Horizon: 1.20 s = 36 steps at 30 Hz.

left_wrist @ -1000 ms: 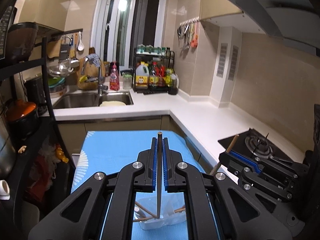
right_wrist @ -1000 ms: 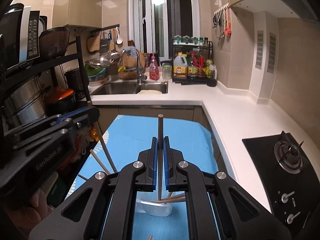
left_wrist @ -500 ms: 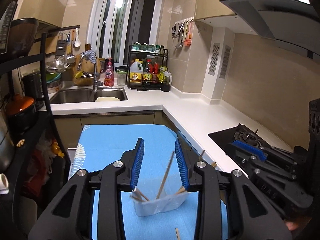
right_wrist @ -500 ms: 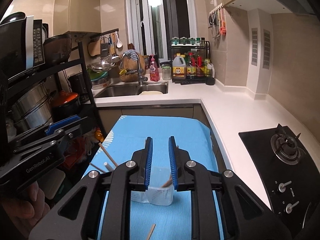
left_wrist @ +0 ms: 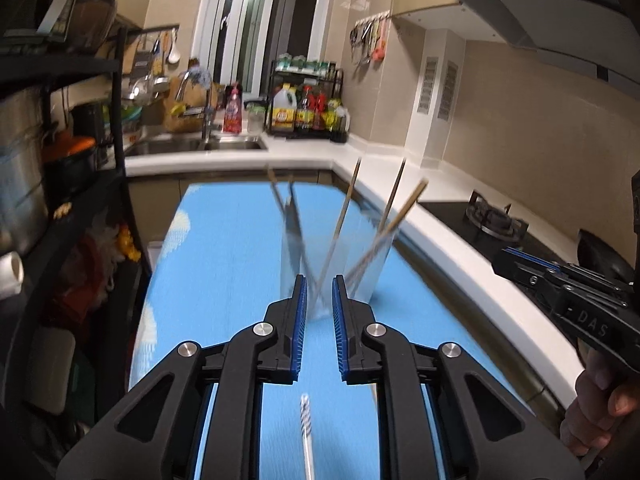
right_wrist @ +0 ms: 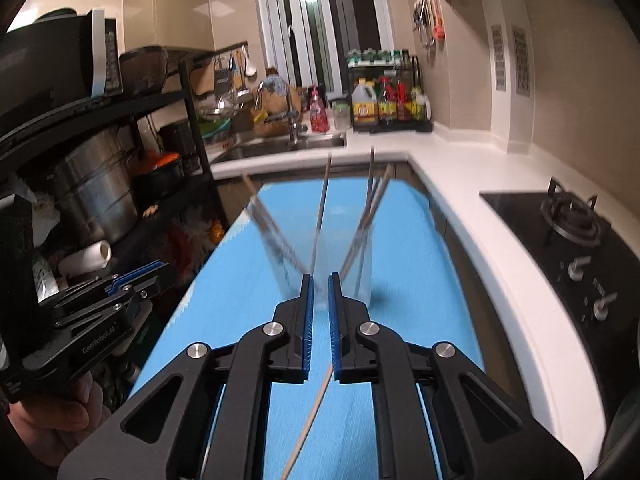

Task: Organize utensils
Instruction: 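Move the left tool to the white spoon while the right tool approaches the last chopstick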

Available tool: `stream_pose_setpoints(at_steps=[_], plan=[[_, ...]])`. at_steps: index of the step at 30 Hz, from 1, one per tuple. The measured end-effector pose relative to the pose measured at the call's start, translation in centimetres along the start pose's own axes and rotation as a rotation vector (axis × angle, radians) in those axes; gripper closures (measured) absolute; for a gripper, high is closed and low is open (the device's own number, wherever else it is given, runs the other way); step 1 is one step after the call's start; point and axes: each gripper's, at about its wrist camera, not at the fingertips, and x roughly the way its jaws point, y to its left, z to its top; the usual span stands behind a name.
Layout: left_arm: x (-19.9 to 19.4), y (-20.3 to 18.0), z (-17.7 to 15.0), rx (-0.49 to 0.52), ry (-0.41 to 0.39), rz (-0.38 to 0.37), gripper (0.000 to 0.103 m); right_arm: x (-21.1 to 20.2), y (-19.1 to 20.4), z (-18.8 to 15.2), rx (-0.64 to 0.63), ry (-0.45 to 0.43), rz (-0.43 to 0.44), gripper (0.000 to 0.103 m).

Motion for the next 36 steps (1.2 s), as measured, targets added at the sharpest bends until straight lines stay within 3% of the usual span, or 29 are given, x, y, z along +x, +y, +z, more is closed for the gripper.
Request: stream_pose_setpoints(at_steps=[6,10,14,20,24,29,32,36], plan=[[0.9,2.4,-6.0,-0.082,0.102,0.049,0.091,1.2,0.0,-6.6,0.052,0.058,-0.017,0.096],[1.4,1.9,-9.8,-0.058,0.142,0.07,0.091,2.7,0.8,-10.7,0.072,0.104,-0.024,0.096],[1.8,2.3,-11.6,-0.094,0.189,0.053,0.091,4.2,1.6,-13.2,0.097,0.167,-0.017,0.093],[0.7,3.5,-16.3,-0.243,0.254,0.036,0.091,4.3,3.3,-16.2,0.089,0.22,-0.006,0.091],[-0.7,2.6,-18.5,-0.274,0.226,0.037,0.091,4.0,4.7,-17.2,0.042,0.229,0.003,0.085],[-1.5,1.6,-19.4,-0.262,0.203,0.027,0.09,4.5,4.5,-18.3,0.039,0.269,-0.019,0.084],[-1.7,1.4,-19.5,-0.269,0.194,0.022,0.09,4.3,4.5,-18.5,0.02,0.265,-0.03,0.086],[-1.7,0.8,-19.6,-0.26,0.195,0.008,0.089,3.9,3.6,-18.6,0.046,0.259,-0.062,0.098]])
